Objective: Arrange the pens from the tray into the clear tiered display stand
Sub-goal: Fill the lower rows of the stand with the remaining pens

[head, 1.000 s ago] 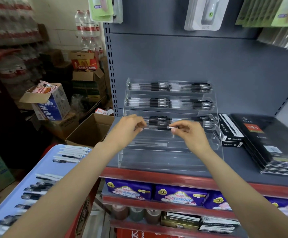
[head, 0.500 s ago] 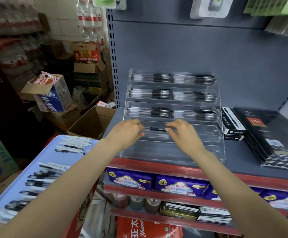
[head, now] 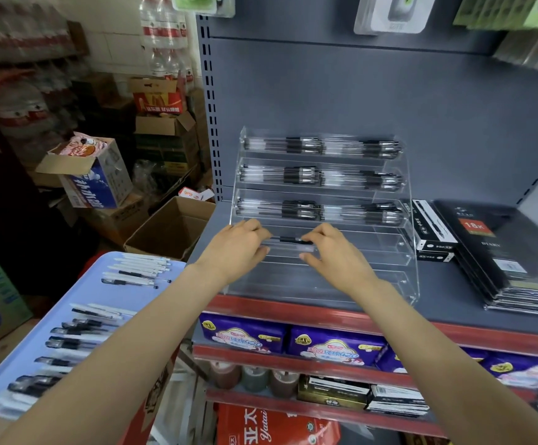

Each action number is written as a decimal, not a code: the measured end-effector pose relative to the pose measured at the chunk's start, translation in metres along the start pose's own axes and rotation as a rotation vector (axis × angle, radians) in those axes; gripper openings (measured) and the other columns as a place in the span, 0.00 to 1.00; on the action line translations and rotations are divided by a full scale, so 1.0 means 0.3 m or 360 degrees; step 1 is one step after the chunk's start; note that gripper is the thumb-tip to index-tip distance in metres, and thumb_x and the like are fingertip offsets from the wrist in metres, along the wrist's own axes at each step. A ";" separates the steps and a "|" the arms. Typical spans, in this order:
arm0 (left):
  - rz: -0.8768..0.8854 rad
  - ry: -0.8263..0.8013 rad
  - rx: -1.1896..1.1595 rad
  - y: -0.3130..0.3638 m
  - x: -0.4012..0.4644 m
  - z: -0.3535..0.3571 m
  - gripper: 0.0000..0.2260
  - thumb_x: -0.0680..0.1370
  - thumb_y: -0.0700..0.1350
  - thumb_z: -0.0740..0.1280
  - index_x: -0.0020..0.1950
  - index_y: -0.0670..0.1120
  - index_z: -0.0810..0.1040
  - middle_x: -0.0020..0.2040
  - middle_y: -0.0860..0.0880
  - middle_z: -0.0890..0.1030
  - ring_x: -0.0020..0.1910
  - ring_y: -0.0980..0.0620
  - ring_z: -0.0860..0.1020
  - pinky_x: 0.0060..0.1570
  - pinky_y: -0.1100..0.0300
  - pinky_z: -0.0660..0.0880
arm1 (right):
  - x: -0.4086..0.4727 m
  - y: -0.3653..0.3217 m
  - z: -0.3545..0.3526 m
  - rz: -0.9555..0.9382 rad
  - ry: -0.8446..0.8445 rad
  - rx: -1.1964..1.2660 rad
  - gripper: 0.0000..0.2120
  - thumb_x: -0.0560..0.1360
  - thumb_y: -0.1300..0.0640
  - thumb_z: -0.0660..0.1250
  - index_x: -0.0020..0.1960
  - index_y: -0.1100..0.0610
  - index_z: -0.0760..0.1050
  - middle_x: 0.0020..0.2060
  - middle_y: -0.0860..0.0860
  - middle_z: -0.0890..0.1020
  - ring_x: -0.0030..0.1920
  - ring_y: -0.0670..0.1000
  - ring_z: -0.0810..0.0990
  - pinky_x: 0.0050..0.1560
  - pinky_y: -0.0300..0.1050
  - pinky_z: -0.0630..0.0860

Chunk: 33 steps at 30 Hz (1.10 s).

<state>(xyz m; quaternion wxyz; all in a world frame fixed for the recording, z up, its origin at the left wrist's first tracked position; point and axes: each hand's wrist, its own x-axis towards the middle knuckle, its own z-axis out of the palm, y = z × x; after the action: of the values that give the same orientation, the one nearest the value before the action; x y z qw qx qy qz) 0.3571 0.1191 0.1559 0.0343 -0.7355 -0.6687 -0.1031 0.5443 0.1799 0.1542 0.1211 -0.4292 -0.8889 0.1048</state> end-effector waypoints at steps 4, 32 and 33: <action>-0.0005 0.0284 -0.0147 -0.037 -0.049 -0.039 0.14 0.80 0.46 0.60 0.65 0.48 0.73 0.60 0.50 0.75 0.60 0.49 0.74 0.56 0.55 0.68 | 0.011 -0.070 -0.007 -0.0067 0.0118 0.0237 0.17 0.78 0.52 0.62 0.66 0.55 0.71 0.60 0.51 0.73 0.63 0.51 0.71 0.61 0.48 0.72; -0.0624 -0.0517 -0.0494 -1.216 -0.576 0.385 0.17 0.81 0.41 0.56 0.70 0.45 0.68 0.69 0.45 0.67 0.64 0.43 0.70 0.57 0.51 0.71 | 0.494 -0.913 0.932 0.0327 -0.0569 0.0138 0.23 0.79 0.60 0.59 0.73 0.58 0.61 0.69 0.58 0.66 0.67 0.59 0.67 0.59 0.54 0.74; -0.0532 -0.0539 -0.0454 -1.227 -0.565 0.409 0.18 0.81 0.41 0.55 0.71 0.45 0.66 0.72 0.45 0.65 0.66 0.44 0.68 0.58 0.52 0.70 | 0.506 -0.891 0.958 0.0363 -0.0567 0.0107 0.23 0.79 0.59 0.59 0.73 0.58 0.61 0.70 0.57 0.66 0.69 0.59 0.65 0.61 0.55 0.73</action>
<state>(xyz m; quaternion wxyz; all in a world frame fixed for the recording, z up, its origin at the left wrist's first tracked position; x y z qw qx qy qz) -0.0088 0.0148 -0.0296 -0.1994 -0.6192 -0.7557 -0.0761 0.1681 0.1129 -0.0217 -0.0362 -0.4974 -0.8379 0.2217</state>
